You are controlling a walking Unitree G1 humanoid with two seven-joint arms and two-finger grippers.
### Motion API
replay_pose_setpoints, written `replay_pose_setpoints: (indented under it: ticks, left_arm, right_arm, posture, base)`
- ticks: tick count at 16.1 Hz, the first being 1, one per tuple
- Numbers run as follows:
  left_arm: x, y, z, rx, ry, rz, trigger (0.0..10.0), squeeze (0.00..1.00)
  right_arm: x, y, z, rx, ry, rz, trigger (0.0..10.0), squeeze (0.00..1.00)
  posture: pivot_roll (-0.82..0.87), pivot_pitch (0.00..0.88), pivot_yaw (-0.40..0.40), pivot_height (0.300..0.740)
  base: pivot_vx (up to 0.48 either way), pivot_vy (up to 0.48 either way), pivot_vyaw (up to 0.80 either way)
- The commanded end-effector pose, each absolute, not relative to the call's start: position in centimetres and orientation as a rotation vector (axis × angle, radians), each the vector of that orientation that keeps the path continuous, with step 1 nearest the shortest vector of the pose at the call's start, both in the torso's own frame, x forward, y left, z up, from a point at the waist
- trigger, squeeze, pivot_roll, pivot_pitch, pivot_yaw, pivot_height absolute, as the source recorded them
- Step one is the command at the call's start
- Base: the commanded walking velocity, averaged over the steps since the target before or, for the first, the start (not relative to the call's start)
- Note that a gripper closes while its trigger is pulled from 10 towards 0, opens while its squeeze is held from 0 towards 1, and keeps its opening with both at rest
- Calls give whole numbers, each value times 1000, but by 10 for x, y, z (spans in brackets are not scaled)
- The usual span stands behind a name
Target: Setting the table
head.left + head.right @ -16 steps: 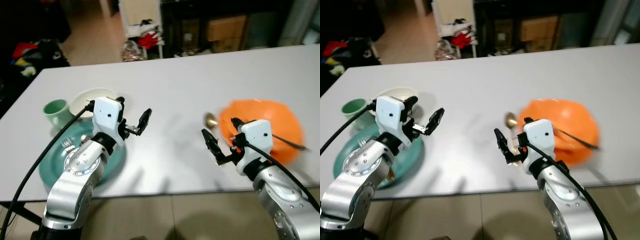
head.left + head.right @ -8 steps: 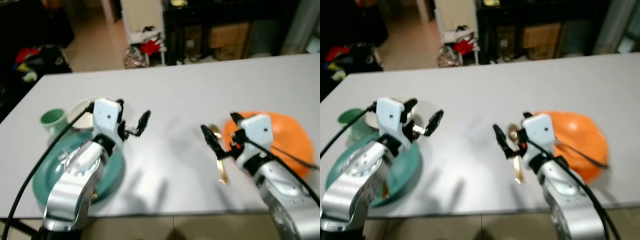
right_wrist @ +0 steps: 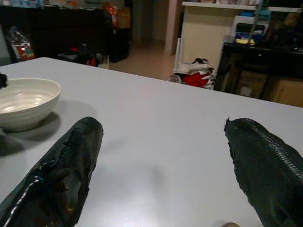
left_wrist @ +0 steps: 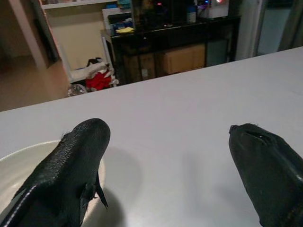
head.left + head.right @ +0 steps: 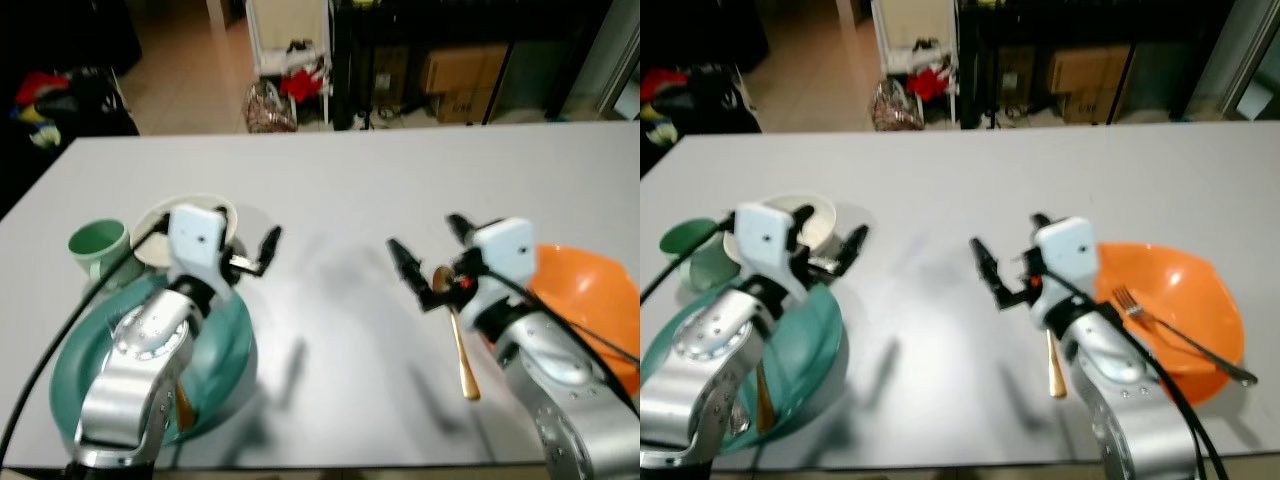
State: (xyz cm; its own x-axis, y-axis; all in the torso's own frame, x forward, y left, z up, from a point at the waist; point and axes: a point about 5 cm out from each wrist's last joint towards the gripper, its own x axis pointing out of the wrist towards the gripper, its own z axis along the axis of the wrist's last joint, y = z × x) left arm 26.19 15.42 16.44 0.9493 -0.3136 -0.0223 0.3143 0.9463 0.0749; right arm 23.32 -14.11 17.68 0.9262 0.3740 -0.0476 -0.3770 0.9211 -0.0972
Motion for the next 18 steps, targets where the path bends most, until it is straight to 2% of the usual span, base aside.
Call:
replay_pose_setpoints:
  ticks: [1, 2, 6, 10, 14, 15, 16, 17, 18]
  left_arm:
    - [263, 151, 168, 87, -8, -335, 10000, 0]
    - [264, 150, 168, 88, -8, -337, 10000, 0]
    - [268, 148, 172, 99, -21, -356, 10000, 0]
    - [269, 148, 173, 132, -27, -351, 10000, 0]
    - [268, 148, 170, 124, -1, -366, 10000, 0]
    - [267, 146, 169, 133, 10, -402, 10000, 0]
    - [266, 145, 168, 138, 18, -423, 10000, 0]
    - [263, 143, 167, 144, 41, -489, 10000, 0]
    - [257, 139, 164, 157, 82, -579, 10000, 0]
  right_arm:
    - [233, -145, 175, -100, 47, 365, 10000, 0]
    - [233, -145, 174, -93, 54, 360, 10000, 0]
    - [234, -148, 171, -76, 72, 317, 10000, 0]
    - [234, -148, 170, -69, 94, 316, 10000, 0]
    - [234, -139, 160, -59, 221, 477, 10000, 0]
    - [235, -137, 153, -30, 299, 508, 10000, 514]
    - [237, -136, 150, -24, 327, 507, 10000, 855]
    - [242, -137, 147, -19, 362, 496, 10000, 1000]
    - [250, -139, 142, -40, 399, 483, 10000, 1000]
  posture:
    - [19, 0, 68, 740]
    - [19, 0, 68, 740]
    - [12, 0, 85, 740]
    - [14, 0, 87, 740]
    - [13, 0, 90, 740]
    - [13, 0, 90, 740]
    - [14, 0, 90, 740]
    - [14, 0, 91, 740]
    - [14, 0, 91, 740]
  base:
    - [0, 0, 0]
    - [0, 0, 0]
    - [0, 396, -767]
    - [0, -430, 0]
    - [0, 0, 0]
    - [0, 0, 0]
    - [0, 0, 0]
    - [0, 0, 0]
    - [0, 0, 0]
